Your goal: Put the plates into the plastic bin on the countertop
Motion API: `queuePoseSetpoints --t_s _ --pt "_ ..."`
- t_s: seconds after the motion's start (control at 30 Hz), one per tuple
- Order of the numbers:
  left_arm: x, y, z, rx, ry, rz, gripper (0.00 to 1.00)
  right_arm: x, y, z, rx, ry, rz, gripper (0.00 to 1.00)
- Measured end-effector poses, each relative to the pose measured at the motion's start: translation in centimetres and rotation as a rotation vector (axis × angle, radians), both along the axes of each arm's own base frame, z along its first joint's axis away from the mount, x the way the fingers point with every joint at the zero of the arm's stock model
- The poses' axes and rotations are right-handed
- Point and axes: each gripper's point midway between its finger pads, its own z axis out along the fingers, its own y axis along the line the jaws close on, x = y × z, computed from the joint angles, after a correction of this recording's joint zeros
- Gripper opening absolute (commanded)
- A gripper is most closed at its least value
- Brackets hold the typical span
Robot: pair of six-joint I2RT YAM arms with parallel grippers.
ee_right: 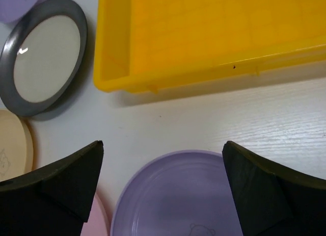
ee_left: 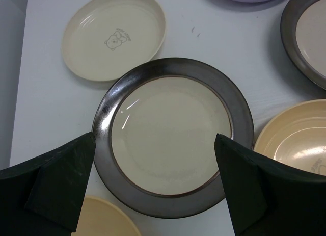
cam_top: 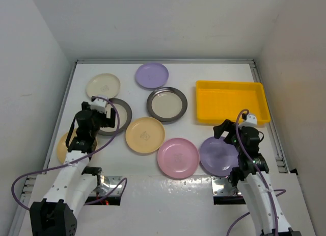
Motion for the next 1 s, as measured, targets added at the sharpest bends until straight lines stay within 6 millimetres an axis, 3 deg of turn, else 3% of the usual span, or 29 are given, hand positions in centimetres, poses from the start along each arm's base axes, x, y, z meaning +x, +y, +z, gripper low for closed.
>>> queuePoseSetpoints --t_s 0.13,0.23,0.3,0.33,0.37,0.47,0.5,0.57,0.67,0.77,1.0 --pt "0.0 -1.0 -0.5 0.074 0.036 -0.107 1.00 0.2 0.5 0.3 -0.045 0.036 0.071 0.70" --pt "0.3 -2.1 -0.9 0.172 0.101 -0.249 1.00 1.8 1.0 3.0 -0.066 0.074 0.118 0.63" --pt "1.3 -2.4 -0.6 0.175 0.161 -0.282 1.00 4.6 2.1 6.1 -0.080 0.107 0.150 0.71" --pt "2.4 -2.4 -0.3 0.166 0.192 -0.280 0.94 5.3 2.4 7.0 -0.076 0.111 0.147 0.78" --pt "3.5 -2.4 0.3 0.146 0.212 -0.272 0.89 8.7 4.7 9.8 -0.071 0.107 0.187 0.78" --pt "7.4 -1.8 1.8 0.068 0.278 -0.221 0.79 14.0 9.9 12.9 0.020 0.056 0.252 0.73" --pt "8.1 -1.4 2.2 0.042 0.285 -0.197 0.79 14.8 11.6 12.8 0.078 0.052 0.264 0.70" --pt "8.4 -0.4 2.5 -0.008 0.305 -0.139 0.78 15.5 14.0 10.6 0.195 0.114 0.247 0.62" --pt "7.2 0.6 2.1 -0.061 0.346 -0.064 0.79 15.9 16.4 5.0 0.301 0.282 0.178 0.58" --pt "5.7 1.2 1.5 -0.080 0.375 -0.014 0.82 14.9 17.5 0.4 0.303 0.416 0.104 0.58" --pt "2.9 1.6 -1.0 -0.087 0.451 0.028 0.86 11.5 19.2 -2.9 0.286 0.488 0.009 0.58"
